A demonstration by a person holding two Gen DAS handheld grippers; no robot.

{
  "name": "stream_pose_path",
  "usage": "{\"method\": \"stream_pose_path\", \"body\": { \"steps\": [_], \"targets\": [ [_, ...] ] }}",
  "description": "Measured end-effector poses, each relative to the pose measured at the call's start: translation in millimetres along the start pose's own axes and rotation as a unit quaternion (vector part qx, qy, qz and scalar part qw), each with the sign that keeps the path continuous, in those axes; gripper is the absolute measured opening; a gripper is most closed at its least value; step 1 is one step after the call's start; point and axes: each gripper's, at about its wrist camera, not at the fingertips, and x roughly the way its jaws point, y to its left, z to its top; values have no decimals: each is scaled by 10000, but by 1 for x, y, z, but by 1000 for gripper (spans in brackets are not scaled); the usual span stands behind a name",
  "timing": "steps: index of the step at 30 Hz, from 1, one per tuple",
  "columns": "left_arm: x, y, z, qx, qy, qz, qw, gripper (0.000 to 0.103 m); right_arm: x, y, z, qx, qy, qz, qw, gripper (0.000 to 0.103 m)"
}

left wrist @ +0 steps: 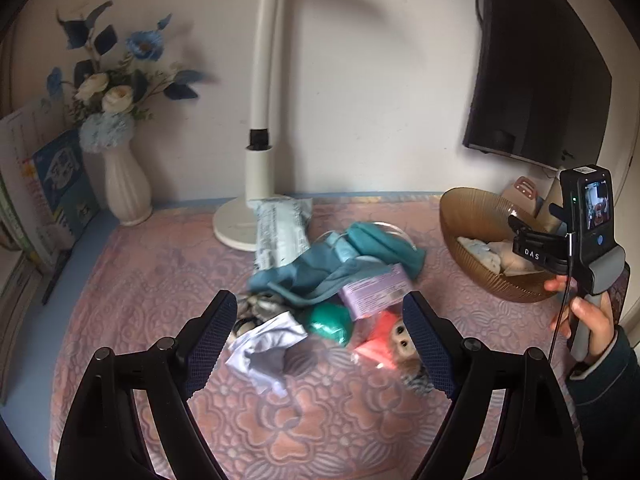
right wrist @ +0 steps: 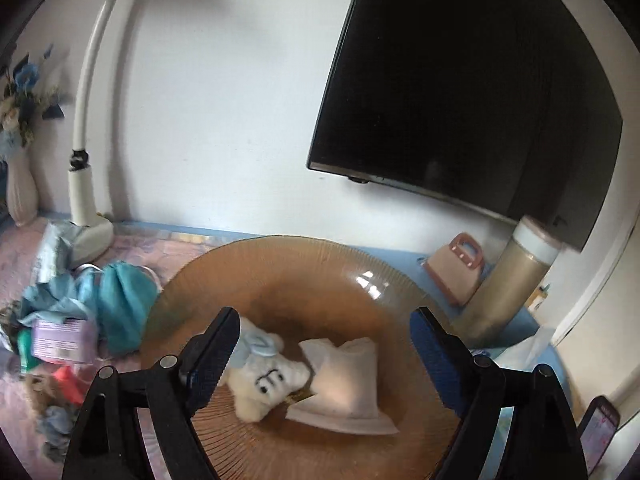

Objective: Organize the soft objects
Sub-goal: 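Carry the plush dog and mesh bag into the amber bowl and release both, then grasp the lilac paper with the left gripper while the right grasps the teddy bear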

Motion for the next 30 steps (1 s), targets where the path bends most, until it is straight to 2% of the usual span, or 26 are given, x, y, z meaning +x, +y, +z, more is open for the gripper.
{"method": "stream_pose_path", "body": {
  "steps": [2, 7, 11, 16, 20, 25, 26, 28, 30],
  "targets": [
    [-1, 17, -10, -114, 65, 120, 9998, 84, 18, 7, -5, -318, 82, -411, 9986, 86],
    [7, 44, -23, -486, 230, 225, 9983, 84, 39, 7, -10, -517, 318, -597, 9964, 86],
    [3, 55, -29, -635, 216, 199, 9975, 84, 33, -5, -13, -279, 503, -606, 9965, 86],
    [-13, 66, -35, -569, 142, 322, 9978, 84, 23, -20, -25, 64, 646, -625, 9959, 86],
    [-48, 90, -42, -474, -31, 804, 9956, 84, 26, -20, -20, 111, 664, -624, 9958, 86],
    [-109, 135, -50, -555, -169, 1471, 9874, 84, -20, -6, -10, -88, 61, -591, 9982, 86],
    [-119, 140, -49, -558, -230, 1520, 9865, 84, -39, -5, -8, -73, -82, -466, 9989, 86],
    [-128, 144, -45, -602, -328, 1502, 9863, 84, -77, 0, -5, 42, -307, 47, 9995, 87],
    [-119, 140, -41, -658, -327, 1305, 9887, 87, -112, 10, -7, 185, -342, 942, 9948, 97]
  ]
}}
